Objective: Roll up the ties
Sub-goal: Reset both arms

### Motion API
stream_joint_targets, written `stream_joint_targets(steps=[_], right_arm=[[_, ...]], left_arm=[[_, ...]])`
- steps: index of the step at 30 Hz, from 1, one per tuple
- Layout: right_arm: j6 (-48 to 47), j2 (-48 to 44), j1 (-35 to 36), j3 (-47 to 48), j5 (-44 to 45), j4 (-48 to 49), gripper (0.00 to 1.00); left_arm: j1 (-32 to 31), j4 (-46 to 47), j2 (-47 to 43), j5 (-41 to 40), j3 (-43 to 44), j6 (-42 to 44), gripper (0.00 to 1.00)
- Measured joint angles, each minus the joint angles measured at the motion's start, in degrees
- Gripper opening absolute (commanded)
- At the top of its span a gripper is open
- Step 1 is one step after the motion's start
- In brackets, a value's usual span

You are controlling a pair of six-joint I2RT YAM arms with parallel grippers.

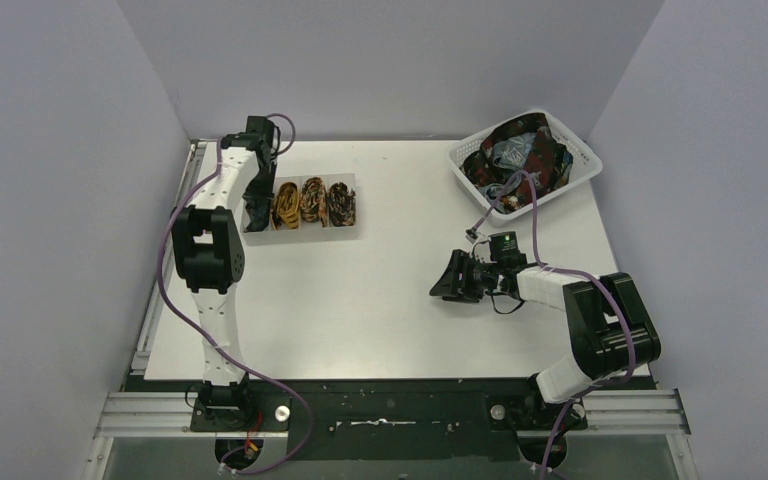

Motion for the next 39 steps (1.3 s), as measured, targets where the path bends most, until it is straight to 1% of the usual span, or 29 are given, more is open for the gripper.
stream_joint_targets(steps=[3, 4, 7, 9, 12, 14, 15, 17, 18, 19, 22, 24, 27, 29, 30, 31, 34, 39], right_arm=[[-0.02, 0.0, 0.0, 0.0, -0.02, 0.02, 0.49], [-0.02, 0.0, 0.0, 0.0, -0.02, 0.02, 0.49], [-0.02, 0.0, 0.0, 0.02, -0.02, -0.02, 0.51], [-0.04, -0.13, 0.0, 0.2, -0.17, -0.33, 0.56], [-1.03, -1.44, 0.07, 0.74, 0.33, -2.21, 0.62], [-1.49, -3.37, 0.04, 0.79, 1.14, -4.2, 0.65], [-1.75, -4.61, 0.04, 0.98, 1.38, -5.18, 0.67], [-2.34, -6.95, 0.04, 1.73, 1.86, -6.8, 0.71], [-2.58, -8.44, 0.04, 2.34, 2.21, -7.56, 0.72], [-2.8, -9.9, 0.04, 3.17, 2.64, -8.28, 0.72], [-3.96, -13.9, 0.04, 6.25, 4.22, -10.21, 0.74], [-4.66, -15.78, 0.04, 8.7, 5.2, -11.5, 0.77], [-5.86, -17.46, 0.02, 11.76, 7.37, -13.57, 0.83], [-6.8, -18.29, 0.0, 13.4, 9.2, -15.28, 0.88], [-7.17, -18.58, 0.0, 14.08, 9.92, -16.0, 0.9], [-7.65, -18.82, 0.0, 15.02, 11.04, -16.98, 0.93], [-9.16, -19.12, -0.02, 18.67, 14.25, -19.67, 1.0], [-11.21, -19.23, -0.17, 26.21, 20.87, -23.1, 1.0]], left_arm=[[-0.09, 0.37, 0.02, 0.59, 0.0, -0.11, 0.06], [-0.11, 0.48, 0.02, 0.66, 0.0, -0.13, 0.08], [-0.22, 0.66, 0.0, 0.72, 0.0, -0.24, 0.21], [-0.33, 0.63, -0.31, 0.85, 0.02, -0.46, 0.35], [-0.44, 0.66, -2.38, 1.07, -0.04, -0.98, 0.44], [-0.44, 1.18, -5.22, 1.4, -0.72, -1.75, 0.52], [-0.44, 1.73, -7.74, 1.73, -1.7, -2.25, 0.56], [-0.44, 3.15, -13.0, 2.56, -4.15, -3.45, 0.58], [-0.44, 3.93, -15.43, 3.02, -5.64, -4.02, 0.65], [-0.42, 5.2, -18.58, 3.85, -7.76, -4.61, 0.68], [-0.13, 9.18, -28.06, 6.05, -15.8, -6.12, 0.72], [0.24, 9.99, -31.89, 7.17, -19.02, -7.13, 0.72], [0.74, 11.96, -35.6, 9.35, -24.74, -8.09, 0.8], [0.85, 13.2, -38.1, 11.56, -30.21, -9.18, 0.85], [0.85, 13.51, -39.3, 12.46, -32.48, -9.81, 0.89], [0.85, 13.92, -40.96, 13.53, -35.28, -10.78, 0.96], [0.85, 14.12, -47.82, 16.52, -41.62, -13.9, 0.97], [1.07, 17.31, -61.24, 19.96, -45.59, -19.91, 0.97]])
